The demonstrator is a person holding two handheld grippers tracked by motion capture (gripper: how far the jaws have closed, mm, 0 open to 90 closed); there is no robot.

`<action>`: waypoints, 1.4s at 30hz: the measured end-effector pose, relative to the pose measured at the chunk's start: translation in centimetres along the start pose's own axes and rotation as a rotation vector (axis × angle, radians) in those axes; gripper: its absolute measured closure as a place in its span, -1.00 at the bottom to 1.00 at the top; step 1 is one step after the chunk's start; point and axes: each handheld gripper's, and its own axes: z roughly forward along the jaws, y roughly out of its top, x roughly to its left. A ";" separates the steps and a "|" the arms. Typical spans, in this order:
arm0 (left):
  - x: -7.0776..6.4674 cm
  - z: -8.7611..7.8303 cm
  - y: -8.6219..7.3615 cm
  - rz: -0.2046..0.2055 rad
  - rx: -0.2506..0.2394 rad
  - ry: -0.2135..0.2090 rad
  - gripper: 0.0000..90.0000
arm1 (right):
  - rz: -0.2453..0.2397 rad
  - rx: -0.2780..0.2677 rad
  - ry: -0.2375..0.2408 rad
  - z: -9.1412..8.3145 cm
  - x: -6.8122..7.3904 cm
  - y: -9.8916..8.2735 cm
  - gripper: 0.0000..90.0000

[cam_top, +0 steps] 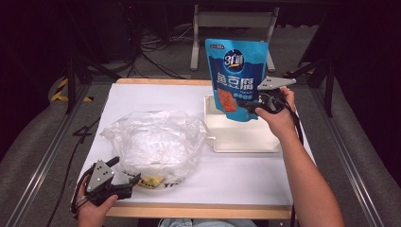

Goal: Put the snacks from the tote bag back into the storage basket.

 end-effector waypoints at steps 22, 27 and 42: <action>-0.1 0.1 0.0 -0.004 0.009 0.001 -0.76 | 0.024 0.063 -0.016 2.7 -0.2 -3.4 0.15; -0.1 0.2 -0.1 -0.012 0.008 0.000 -0.77 | 0.034 0.059 -0.010 3.0 -0.2 -3.6 0.15; -0.1 0.2 0.0 -0.009 0.009 0.004 -0.77 | 0.035 0.070 0.031 3.6 -0.7 -5.1 0.09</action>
